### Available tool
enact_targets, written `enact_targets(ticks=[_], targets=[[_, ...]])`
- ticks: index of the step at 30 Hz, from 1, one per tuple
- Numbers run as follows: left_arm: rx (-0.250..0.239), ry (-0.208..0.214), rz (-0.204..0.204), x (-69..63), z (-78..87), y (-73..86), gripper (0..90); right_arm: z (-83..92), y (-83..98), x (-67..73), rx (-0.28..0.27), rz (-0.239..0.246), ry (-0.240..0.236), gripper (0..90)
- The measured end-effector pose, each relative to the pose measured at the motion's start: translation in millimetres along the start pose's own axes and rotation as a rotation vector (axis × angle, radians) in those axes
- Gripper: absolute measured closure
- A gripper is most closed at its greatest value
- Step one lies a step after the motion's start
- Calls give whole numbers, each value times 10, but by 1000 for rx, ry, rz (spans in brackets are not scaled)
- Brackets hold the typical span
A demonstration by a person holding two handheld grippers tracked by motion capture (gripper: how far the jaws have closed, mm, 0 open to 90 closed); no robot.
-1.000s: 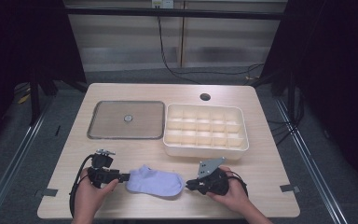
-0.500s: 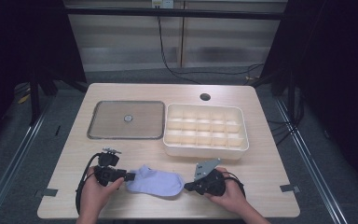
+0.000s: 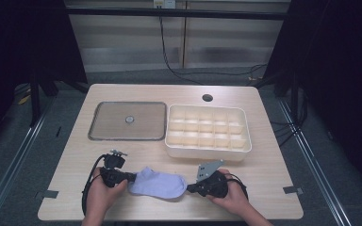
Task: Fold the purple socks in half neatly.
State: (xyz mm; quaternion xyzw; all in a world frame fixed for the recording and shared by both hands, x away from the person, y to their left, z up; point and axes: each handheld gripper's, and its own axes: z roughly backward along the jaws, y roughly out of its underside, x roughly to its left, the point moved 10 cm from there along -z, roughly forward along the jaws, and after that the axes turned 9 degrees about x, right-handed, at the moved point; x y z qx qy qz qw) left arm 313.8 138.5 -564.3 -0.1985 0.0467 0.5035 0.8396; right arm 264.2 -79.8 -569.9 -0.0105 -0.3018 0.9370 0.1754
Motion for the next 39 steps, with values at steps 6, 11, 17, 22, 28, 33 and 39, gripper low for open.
enact_targets(ticks=[6,11,17,22,28,33,39], targets=[[-8,39,21,-5,6,-8,833,-4,-5,-5,-10,-1,-7,900],[-21,83,14,-45,50,-23,834,-4,-4,-8,-12,-9,-13,900],[-41,143,20,-127,92,-52,834,-6,-7,-15,-14,-3,-7,900],[-62,169,25,-162,151,-76,834,-3,-3,-10,-13,-12,-13,900],[-66,188,20,-189,188,-88,834,7,8,-33,-8,-14,-14,900],[-79,204,25,-224,217,-106,834,40,44,-71,7,-18,-4,900],[-81,218,30,-238,236,-116,833,151,29,-143,-26,-49,0,900]])
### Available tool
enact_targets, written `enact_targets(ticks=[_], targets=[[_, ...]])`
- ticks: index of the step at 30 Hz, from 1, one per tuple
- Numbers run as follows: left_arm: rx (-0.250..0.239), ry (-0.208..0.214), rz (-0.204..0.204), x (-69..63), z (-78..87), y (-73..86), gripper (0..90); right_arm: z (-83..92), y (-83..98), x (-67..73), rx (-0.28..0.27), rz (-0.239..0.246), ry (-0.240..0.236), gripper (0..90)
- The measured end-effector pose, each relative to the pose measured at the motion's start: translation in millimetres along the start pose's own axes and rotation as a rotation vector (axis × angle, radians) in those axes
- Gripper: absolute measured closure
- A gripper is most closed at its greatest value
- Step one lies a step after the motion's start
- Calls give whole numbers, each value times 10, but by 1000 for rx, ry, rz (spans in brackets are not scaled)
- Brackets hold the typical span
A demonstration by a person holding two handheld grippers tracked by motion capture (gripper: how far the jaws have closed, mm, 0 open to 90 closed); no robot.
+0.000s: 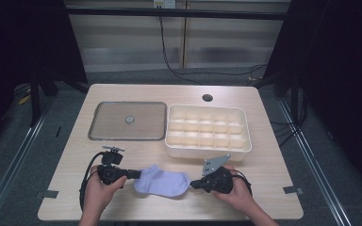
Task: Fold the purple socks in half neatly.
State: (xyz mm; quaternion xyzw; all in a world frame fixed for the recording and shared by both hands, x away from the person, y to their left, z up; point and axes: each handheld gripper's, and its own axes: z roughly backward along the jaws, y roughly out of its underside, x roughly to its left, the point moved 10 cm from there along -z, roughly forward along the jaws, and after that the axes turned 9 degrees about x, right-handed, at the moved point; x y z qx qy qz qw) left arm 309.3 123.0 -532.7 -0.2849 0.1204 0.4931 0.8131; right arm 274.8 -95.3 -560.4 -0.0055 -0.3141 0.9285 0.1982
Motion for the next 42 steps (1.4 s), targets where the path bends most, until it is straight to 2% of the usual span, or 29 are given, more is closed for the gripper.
enact_targets(ticks=[5,11,12,15,18,21,24,25,26,32,33,42], targets=[[-7,9,2,-32,10,-17,833,32,20,-60,15,-7,24,900],[-10,12,7,-61,11,-35,834,44,10,-40,13,-5,20,900],[4,9,-7,-59,13,-24,833,42,6,-38,14,-2,21,900],[-7,14,11,-103,1,-39,834,35,7,-41,20,9,23,900],[1,12,1,-135,11,-44,834,41,2,-42,20,7,20,900],[-7,20,11,-181,15,-70,833,34,-10,-34,17,9,15,900],[12,10,-12,-205,16,-74,833,21,-11,-20,22,11,10,900],[4,16,3,-235,16,-88,833,21,-11,-20,22,11,10,900],[13,10,-12,-238,28,-87,833,19,-15,-20,19,17,10,900],[17,-14,-23,-311,56,-134,831,3,-13,-24,28,20,9,900],[31,-16,-32,-320,62,-127,831,3,-13,-24,28,20,9,900],[37,-22,-40,-419,63,-176,829,19,-22,-42,23,20,13,900]])
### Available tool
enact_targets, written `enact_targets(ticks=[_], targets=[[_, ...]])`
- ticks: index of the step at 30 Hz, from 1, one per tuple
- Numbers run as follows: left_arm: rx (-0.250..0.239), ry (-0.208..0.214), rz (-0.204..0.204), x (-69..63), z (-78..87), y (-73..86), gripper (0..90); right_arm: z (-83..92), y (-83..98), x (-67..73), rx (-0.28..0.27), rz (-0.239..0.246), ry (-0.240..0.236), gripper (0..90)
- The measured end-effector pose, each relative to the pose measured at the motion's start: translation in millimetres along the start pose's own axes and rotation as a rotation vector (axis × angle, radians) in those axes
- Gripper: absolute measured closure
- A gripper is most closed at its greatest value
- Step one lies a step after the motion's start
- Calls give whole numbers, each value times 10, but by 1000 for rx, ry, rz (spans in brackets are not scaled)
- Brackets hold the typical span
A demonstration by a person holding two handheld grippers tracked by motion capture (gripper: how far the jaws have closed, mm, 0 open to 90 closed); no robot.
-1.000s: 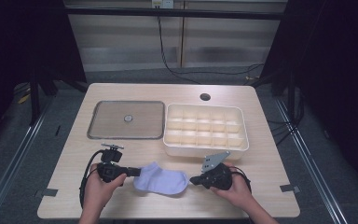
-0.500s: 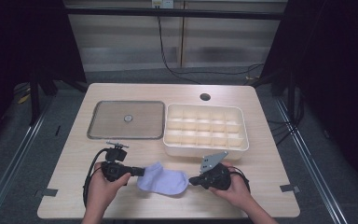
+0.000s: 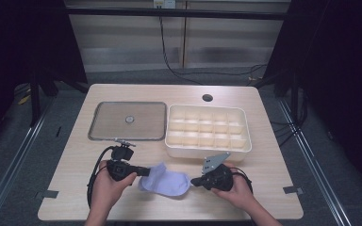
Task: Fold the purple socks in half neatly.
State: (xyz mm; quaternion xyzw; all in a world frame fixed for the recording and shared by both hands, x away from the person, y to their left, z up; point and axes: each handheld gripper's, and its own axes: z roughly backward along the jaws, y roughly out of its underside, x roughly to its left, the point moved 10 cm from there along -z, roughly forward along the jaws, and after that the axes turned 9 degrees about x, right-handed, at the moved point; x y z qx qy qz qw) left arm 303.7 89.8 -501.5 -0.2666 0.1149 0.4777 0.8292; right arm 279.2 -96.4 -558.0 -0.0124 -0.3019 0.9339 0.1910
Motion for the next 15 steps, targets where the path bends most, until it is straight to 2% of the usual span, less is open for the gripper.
enact_targets(ticks=[6,10,13,15], targets=[[19,0,-17,-72,-27,-24,828,9,-3,-20,-6,-7,4,900],[34,-5,-11,-101,-54,-24,828,12,-7,-22,-11,-7,4,900],[36,-24,0,-11,-35,-16,827,-3,-10,-3,-7,1,-1,900],[26,-43,26,89,-19,-8,827,-16,-14,11,-5,4,-1,900]])
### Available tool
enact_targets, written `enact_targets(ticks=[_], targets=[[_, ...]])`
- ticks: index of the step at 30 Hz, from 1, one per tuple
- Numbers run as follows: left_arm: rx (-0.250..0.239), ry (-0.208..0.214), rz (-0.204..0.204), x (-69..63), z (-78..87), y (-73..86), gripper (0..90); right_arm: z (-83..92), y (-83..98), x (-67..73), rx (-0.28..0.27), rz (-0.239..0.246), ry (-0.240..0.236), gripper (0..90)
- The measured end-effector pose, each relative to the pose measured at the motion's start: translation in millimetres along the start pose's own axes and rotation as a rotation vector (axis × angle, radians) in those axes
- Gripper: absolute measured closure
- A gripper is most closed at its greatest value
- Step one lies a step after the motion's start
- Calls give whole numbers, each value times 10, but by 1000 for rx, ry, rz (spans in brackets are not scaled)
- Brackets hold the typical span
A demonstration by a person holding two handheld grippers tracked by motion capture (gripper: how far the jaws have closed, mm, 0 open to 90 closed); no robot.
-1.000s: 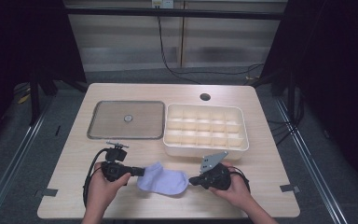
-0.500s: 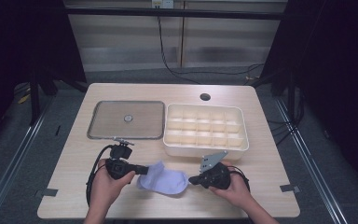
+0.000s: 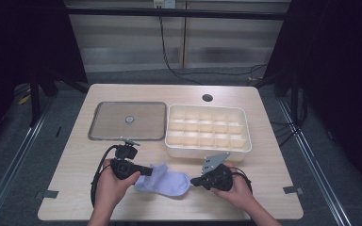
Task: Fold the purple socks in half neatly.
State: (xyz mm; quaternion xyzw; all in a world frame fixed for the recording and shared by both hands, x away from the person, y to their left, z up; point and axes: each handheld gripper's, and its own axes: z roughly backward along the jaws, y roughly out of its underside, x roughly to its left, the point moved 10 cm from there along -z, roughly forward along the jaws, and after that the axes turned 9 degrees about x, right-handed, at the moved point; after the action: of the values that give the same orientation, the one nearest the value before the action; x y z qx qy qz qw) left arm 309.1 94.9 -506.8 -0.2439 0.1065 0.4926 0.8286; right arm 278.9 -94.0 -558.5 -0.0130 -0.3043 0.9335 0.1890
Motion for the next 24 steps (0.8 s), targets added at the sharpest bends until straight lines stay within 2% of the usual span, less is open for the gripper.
enact_targets(ticks=[1,3,4,5,6,9,10,11,12,13,17,19,20,24], targets=[[-5,5,16,48,0,5,827,-7,0,2,-1,5,0,900],[10,-19,35,172,-16,42,827,-4,1,-2,-1,4,1,900],[10,-15,56,209,-36,56,827,-4,-2,-7,-4,1,3,900],[21,-14,50,266,-56,77,827,-3,-1,-14,-5,3,4,900],[22,-11,75,300,-87,89,827,-2,1,-13,-4,2,2,900],[22,-14,102,410,-168,111,817,-5,7,-11,2,0,4,900],[21,-25,88,454,-193,112,804,-8,3,-9,0,2,4,900],[15,-41,82,486,-219,110,751,-11,1,-3,-1,1,0,900],[16,-50,75,518,-241,112,751,-11,1,-3,-1,1,0,900],[20,-54,85,535,-261,120,744,-11,2,-3,-1,1,0,900],[7,-104,54,576,-263,111,667,-6,6,-3,0,3,0,900],[3,-107,52,589,-248,101,667,-7,4,-1,-1,4,1,900],[1,-108,63,590,-258,96,663,-8,4,0,-1,3,0,900],[26,-102,58,567,-333,100,634,-4,5,6,5,1,3,900]])
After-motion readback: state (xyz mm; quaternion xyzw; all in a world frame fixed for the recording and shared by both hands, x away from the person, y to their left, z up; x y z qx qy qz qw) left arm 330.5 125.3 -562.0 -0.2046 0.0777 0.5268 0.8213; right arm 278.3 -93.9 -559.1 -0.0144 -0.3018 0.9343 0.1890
